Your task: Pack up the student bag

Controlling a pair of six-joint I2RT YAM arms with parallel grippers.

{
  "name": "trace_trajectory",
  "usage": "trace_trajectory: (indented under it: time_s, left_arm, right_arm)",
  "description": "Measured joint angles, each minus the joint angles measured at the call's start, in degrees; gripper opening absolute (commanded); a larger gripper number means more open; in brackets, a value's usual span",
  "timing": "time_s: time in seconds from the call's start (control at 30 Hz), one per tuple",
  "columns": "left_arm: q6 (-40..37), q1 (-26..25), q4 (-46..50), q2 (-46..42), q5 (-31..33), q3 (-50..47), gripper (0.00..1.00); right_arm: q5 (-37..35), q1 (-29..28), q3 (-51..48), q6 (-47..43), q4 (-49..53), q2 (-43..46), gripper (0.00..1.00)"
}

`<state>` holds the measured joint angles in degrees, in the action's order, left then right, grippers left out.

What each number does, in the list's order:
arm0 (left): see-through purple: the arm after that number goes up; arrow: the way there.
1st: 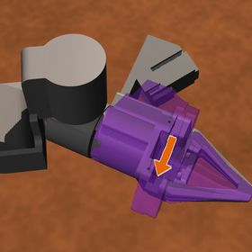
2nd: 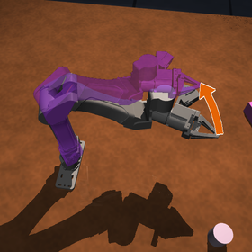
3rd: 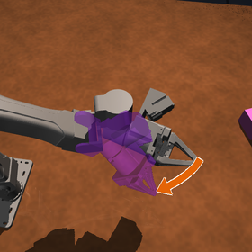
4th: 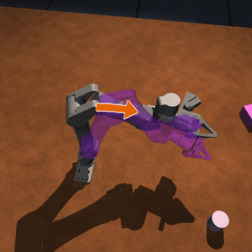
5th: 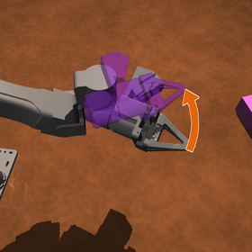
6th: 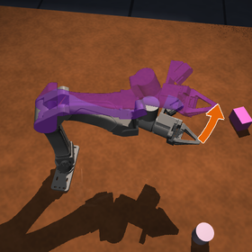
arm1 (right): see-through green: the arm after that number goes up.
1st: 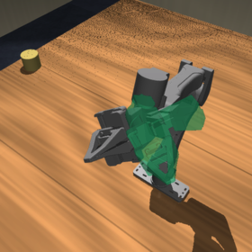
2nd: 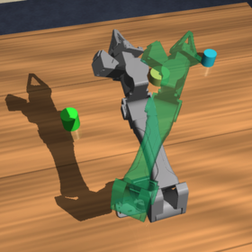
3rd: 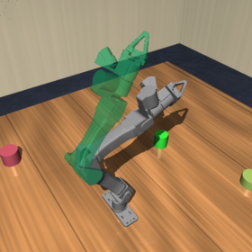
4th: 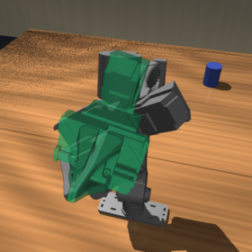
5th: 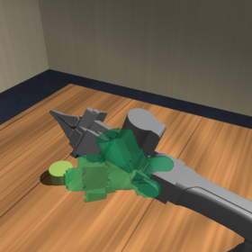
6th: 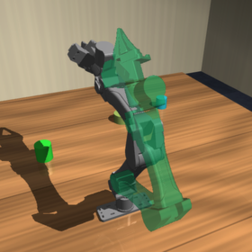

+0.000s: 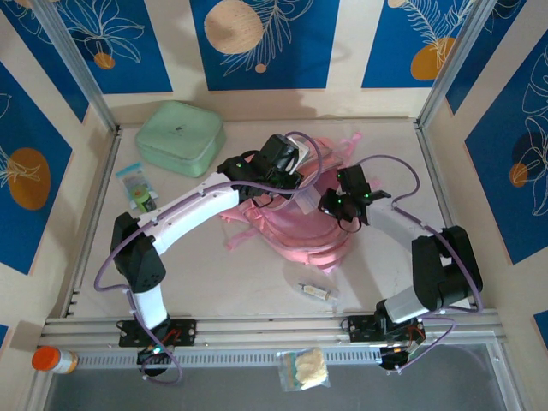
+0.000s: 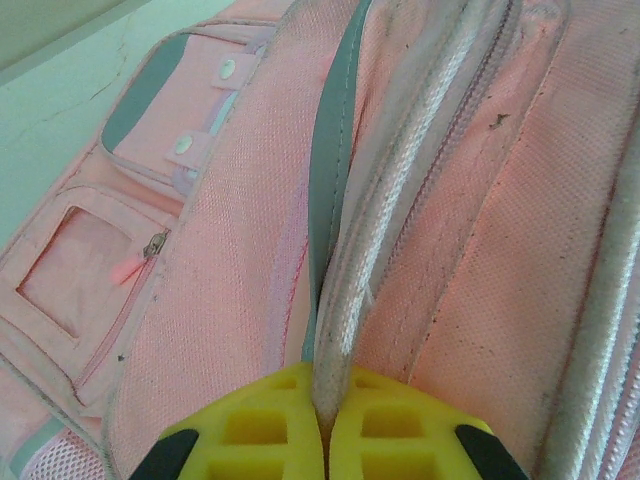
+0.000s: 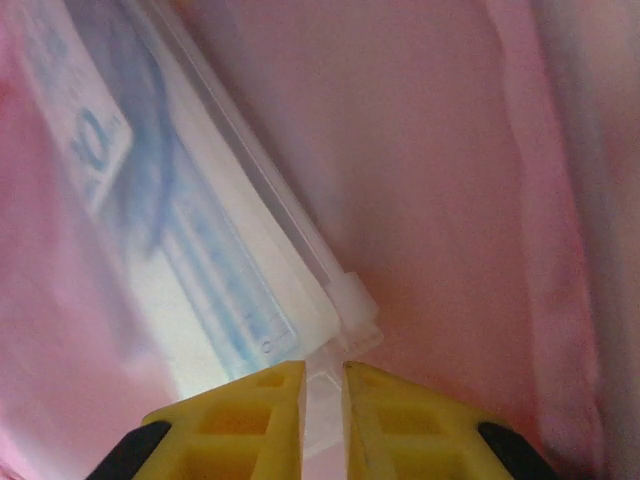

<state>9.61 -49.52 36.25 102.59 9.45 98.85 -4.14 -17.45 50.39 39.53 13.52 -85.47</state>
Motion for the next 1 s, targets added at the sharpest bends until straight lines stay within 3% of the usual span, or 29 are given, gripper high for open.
trace_trajectory:
  time_s: [0.17,0.33,0.43,0.57,0.7,0.87,1.0]
  left_arm:
    - [0.1,0.0,0.2,0.0,0.0,0.0,0.00]
    - [1.6,0.0,-0.1,0.0,-2.0,-0.2,0.02]
    - [3.4,0.0,-1.4,0.0,-5.0,-1.9,0.09]
    - [6.1,0.0,-3.4,0.0,-10.1,-4.8,0.33]
    - [9.7,-0.2,-9.5,-2.8,-14.4,-12.1,0.43]
    - [14.2,1.1,-13.6,-11.3,-15.0,-22.4,0.48]
    - [19.3,6.1,-18.0,-15.2,-14.6,-27.7,0.50]
  right_arm:
    - [2.2,0.4,-0.9,-0.6,-3.4,1.7,0.20]
    - [2.6,0.9,-5.7,-0.5,1.1,13.7,0.23]
    - [2.6,2.6,-6.2,-0.5,6.3,21.3,0.26]
    - [2.4,3.7,-5.8,-0.8,14.1,29.2,0.29]
    - [2.9,3.1,-3.3,-1.2,20.7,31.0,0.29]
    - [3.9,-2.2,-2.4,-0.9,24.6,29.6,0.31]
    - [4.1,-10.1,-2.4,0.8,24.3,25.2,0.32]
